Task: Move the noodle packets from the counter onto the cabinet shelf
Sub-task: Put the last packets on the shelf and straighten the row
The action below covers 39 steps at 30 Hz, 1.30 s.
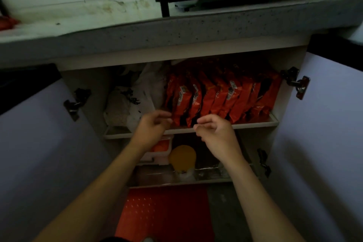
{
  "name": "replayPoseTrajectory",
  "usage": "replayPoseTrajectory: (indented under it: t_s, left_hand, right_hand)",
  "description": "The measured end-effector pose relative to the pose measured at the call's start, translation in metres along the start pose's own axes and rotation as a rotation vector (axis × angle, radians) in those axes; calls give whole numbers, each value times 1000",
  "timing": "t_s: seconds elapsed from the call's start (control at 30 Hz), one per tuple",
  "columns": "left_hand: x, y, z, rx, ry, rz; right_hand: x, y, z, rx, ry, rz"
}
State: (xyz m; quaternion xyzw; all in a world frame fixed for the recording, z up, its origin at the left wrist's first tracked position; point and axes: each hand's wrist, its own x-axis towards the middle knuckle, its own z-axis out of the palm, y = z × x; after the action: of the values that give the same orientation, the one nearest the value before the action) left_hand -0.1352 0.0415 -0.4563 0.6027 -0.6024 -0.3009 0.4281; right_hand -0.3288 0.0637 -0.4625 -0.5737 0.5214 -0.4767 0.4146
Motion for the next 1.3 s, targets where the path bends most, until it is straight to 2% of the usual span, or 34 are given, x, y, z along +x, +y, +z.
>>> replayPoseTrajectory:
  t_s: [0.13, 0.4, 0.57, 0.7, 0.87, 1.07, 1.3]
  left_hand:
    - [-66, 46, -52, 101, -22, 125]
    - [-168, 142, -152, 434, 133, 318]
    - [-199, 179, -246, 436, 146, 329]
    - [-178, 181, -303, 334, 168, 255]
    - [-128, 145, -375, 404, 300, 129]
    - [-38, 95, -440, 585, 442, 6]
    - [69, 52, -493, 900, 620, -30]
  right_hand:
    - [-35, -40, 9, -87, -14, -151]
    - [-93, -156, 15, -308, -79, -464]
    - [-112, -239, 44, -403, -160, -601]
    - [-101, -281, 77, -423, -184, -663]
    - [-67, -329, 135, -415, -236, -702]
    - [-4, -358, 211, -430, -325, -669]
    - [69, -337, 274, -393, -315, -594]
